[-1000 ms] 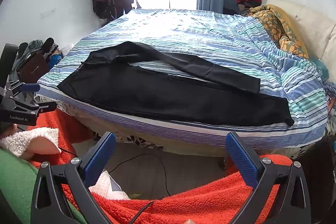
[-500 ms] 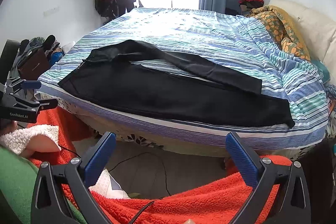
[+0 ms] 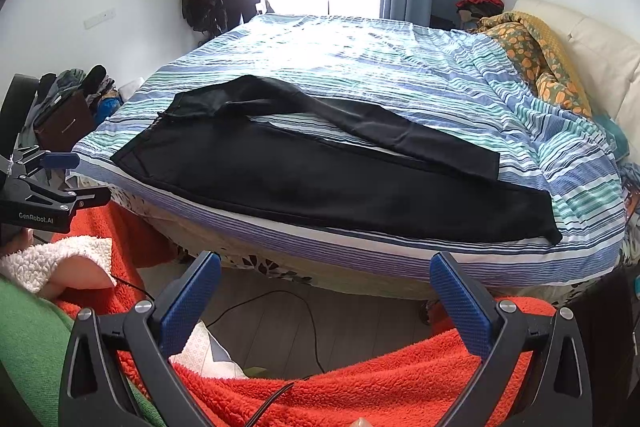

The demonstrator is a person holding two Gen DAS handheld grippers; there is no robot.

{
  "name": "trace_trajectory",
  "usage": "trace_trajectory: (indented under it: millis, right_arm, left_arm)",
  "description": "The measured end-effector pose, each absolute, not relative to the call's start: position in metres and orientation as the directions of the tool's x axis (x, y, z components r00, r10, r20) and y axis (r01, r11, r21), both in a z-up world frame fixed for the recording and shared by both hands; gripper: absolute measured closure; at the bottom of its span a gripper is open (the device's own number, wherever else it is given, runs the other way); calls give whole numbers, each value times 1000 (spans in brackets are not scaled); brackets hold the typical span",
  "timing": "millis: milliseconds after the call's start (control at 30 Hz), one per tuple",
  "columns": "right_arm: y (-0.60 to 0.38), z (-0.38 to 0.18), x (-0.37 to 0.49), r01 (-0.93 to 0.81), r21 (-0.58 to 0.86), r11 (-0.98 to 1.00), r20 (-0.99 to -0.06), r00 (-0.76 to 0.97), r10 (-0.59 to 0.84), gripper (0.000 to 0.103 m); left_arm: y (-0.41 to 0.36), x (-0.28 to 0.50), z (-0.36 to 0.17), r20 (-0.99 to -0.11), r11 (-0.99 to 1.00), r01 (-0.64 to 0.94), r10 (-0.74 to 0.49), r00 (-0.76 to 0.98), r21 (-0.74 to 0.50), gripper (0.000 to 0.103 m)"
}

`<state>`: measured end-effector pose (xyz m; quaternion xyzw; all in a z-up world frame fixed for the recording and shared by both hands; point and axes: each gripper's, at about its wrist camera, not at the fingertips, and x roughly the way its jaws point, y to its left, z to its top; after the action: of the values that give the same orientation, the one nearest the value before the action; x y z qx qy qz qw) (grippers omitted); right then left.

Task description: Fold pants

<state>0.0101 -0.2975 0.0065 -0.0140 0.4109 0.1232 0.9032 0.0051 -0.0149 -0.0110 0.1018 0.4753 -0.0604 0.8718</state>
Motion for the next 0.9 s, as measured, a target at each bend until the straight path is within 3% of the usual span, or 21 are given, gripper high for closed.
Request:
trace_trajectory:
  millis: [900]
  right_arm:
    - [-296,7,9,-241,77,968,-741,635,217,0]
  left_arm:
    - [-17,7,-8,-838,969,209,-4,546,132,2]
